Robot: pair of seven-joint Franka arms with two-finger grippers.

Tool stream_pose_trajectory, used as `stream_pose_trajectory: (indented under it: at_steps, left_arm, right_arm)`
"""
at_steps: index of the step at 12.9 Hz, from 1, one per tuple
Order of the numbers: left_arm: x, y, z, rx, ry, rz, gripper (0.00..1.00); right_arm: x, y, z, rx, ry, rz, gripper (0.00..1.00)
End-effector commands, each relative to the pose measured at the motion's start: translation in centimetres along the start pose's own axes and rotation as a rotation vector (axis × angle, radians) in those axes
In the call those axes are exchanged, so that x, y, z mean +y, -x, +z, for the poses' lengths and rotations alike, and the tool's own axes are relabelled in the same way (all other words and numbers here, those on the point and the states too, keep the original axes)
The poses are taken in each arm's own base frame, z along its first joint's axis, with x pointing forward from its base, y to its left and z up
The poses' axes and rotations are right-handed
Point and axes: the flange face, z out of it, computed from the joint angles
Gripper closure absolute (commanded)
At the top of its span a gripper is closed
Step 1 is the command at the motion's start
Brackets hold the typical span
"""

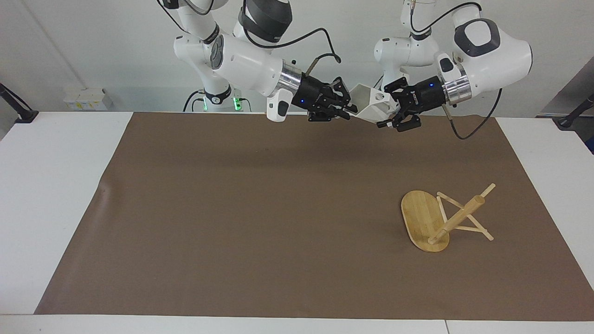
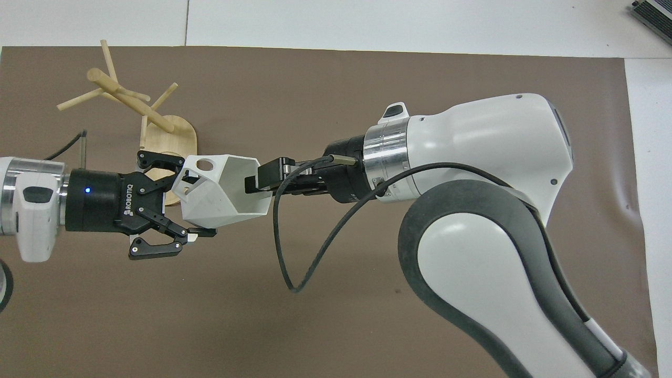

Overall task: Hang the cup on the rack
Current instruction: 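Close the left gripper on the cup held by the right gripper, then open the right gripper and withdraw it while the left gripper holds the cup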

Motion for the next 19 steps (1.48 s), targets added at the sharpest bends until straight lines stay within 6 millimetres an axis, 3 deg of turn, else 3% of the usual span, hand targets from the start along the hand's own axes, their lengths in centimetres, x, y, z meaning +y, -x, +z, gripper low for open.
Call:
stream_pose_trajectory:
  at_steps: [1,4,8,13,15,19]
  left_arm:
    - [1.0,-0.1,-0.2,0.025,-0.012,0.010,1.00]
    - [1.0,-0.1,-0.3,0.025,-0.015,0.009,1.00]
    - [0.9,0.5,-0.4,0.018,-0.037,0.001,1.00]
    - [0.1,2.0,0.2,-0.065,-0.141,-0.009,1.00]
    - [-0.5,2.8,0.0,-0.141,-0.213,-0.083,1.00]
    - [-1.0,3.9,2.0,-0.260,-0.344,-0.189,1.00]
  right_arm:
    - [-0.1,-0.1,-0.3,0.012,0.002,0.049,0.00]
    - [-0.2,-0.1,-0.4,0.017,0.002,0.049,0.00]
    - [0.8,-1.5,-2.6,0.068,0.025,0.027,0.00]
    - [4.1,-3.7,-7.5,0.150,0.199,-0.073,0.00]
    - [5.4,-4.1,-8.5,0.163,0.282,-0.092,0.00]
    - [10.3,-6.0,-13.4,0.221,0.493,-0.099,0.00]
